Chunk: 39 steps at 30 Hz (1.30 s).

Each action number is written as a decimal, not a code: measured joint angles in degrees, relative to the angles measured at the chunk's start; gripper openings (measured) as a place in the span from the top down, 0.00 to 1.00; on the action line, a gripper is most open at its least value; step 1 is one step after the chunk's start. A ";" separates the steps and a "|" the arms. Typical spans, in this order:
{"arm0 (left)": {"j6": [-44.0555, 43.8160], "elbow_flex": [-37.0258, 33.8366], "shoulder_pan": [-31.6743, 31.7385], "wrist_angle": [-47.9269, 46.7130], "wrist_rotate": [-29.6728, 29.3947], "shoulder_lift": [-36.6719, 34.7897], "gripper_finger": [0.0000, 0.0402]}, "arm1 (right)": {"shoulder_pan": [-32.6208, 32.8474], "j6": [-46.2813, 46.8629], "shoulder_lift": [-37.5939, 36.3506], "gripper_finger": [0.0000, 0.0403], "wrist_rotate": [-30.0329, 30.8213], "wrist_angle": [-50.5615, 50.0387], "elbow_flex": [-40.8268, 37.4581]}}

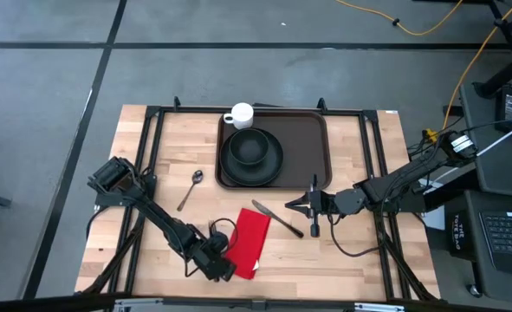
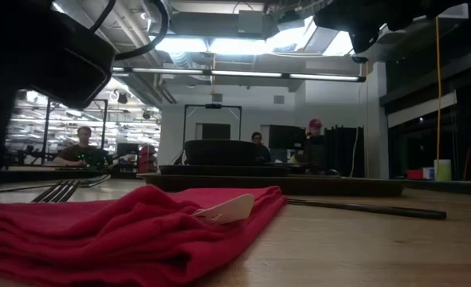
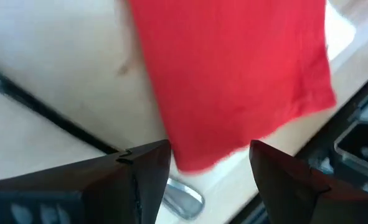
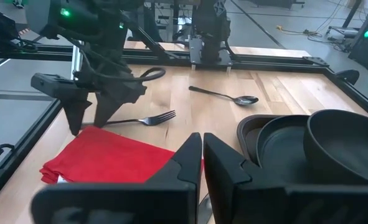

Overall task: Set up tray
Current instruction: Put the red table napkin on the brown serving tray to the top right of the black plate

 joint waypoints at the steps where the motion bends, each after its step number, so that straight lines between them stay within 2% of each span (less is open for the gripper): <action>1: -0.12 0.00 -0.02 0.01 0.51 0.14 0.48 | -0.01 -0.01 0.00 0.94 0.00 -0.01 0.00; 11: 0.03 -0.09 0.07 0.17 -0.21 0.18 0.48 | 0.00 0.00 0.00 0.94 0.02 -0.02 0.00; 19: 0.75 -3.67 0.07 7.36 -1.32 -0.07 0.48 | 0.00 0.00 0.00 0.94 0.00 0.27 0.00; 30: 4.55 -4.46 0.02 8.49 -3.64 0.05 0.48 | 0.00 0.00 0.00 0.94 0.02 0.37 0.00; 34: 4.70 -4.50 0.02 8.26 -4.75 0.11 0.52 | 0.00 -0.02 0.00 0.94 0.02 0.37 0.00; 39: 6.26 -4.57 0.07 7.75 -6.51 0.18 0.61 | 0.00 0.00 0.00 0.94 0.02 0.37 0.00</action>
